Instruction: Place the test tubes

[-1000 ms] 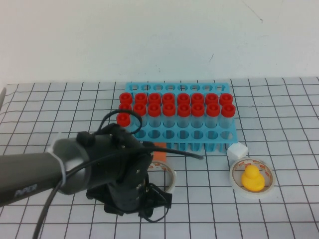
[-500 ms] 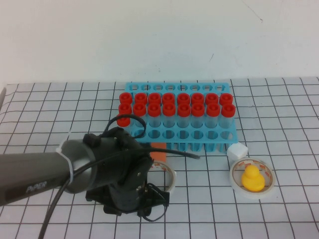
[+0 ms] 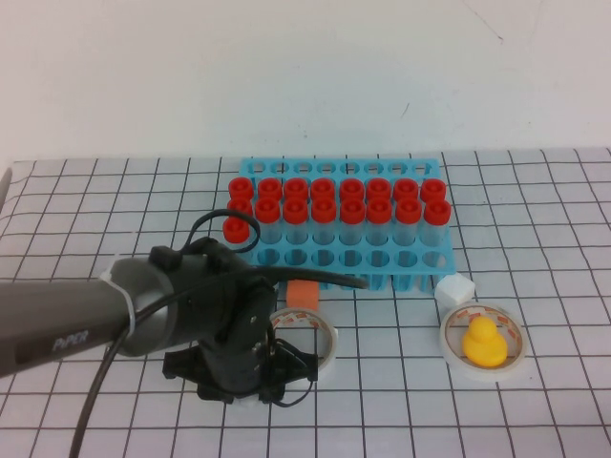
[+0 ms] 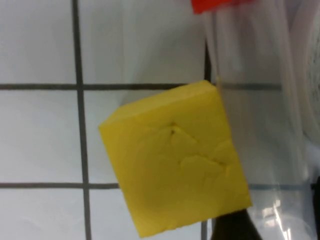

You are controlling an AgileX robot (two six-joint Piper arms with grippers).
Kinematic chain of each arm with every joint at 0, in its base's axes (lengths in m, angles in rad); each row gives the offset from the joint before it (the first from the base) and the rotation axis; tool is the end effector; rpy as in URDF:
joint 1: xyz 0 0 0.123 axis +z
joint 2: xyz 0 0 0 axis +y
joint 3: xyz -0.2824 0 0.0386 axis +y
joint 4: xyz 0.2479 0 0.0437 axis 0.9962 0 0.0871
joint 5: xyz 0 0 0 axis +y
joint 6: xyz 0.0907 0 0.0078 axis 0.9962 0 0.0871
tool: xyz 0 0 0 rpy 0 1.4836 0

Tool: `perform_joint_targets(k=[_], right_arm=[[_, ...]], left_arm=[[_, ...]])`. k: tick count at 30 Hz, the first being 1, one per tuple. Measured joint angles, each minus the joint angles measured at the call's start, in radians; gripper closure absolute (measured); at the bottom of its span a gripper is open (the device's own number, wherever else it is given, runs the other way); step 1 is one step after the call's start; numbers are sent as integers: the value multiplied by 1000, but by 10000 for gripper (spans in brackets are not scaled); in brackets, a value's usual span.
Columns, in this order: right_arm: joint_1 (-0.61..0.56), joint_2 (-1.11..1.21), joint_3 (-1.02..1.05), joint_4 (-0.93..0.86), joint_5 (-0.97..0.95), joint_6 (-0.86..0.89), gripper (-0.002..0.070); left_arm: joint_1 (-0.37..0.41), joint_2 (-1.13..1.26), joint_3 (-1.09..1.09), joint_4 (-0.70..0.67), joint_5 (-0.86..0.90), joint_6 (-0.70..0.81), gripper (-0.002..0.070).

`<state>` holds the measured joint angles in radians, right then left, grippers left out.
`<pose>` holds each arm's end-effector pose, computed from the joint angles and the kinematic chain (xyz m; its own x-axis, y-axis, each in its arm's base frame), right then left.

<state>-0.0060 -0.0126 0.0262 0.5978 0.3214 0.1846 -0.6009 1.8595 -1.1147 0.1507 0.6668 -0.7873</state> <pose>0.0536 0.0159 0.1809 -0.2565 0.6782 -0.6886 0.0108 0.7145 0.6996 0.2949 -0.1919 0.1590 -0.9639 -0.0875 -0.2513 -0.0683 0.9941 -0.0840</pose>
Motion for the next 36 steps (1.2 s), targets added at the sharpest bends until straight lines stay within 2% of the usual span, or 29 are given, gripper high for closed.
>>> perform_joint_targets(k=[4, 8, 15, 21, 24, 29, 31, 36], right_arm=[[0, 0, 0, 0, 0, -2, 678], [0, 0, 0, 0, 2, -2, 678], [0, 0, 0, 2, 2, -2, 678], [0, 0, 0, 71, 7, -55, 678], [0, 0, 0, 198, 67, -207, 678], [0, 0, -54, 474, 180, -641, 678], [0, 2, -83, 566, 190, -781, 678], [0, 125, -159, 738, 245, -1057, 678]], left_arm=[[0, 5, -6, -26, 2, 39, 379], [2, 5, -8, -32, -2, 75, 465], [0, -24, -4, -16, 28, 152, 464], [-68, -185, 51, 140, 110, 178, 464], [-130, -311, 143, 241, 115, 98, 464], [-230, -516, 331, 431, 56, -81, 464], [-258, -600, 415, 537, -6, -193, 464], [-270, -749, 579, 828, -146, -562, 464]])
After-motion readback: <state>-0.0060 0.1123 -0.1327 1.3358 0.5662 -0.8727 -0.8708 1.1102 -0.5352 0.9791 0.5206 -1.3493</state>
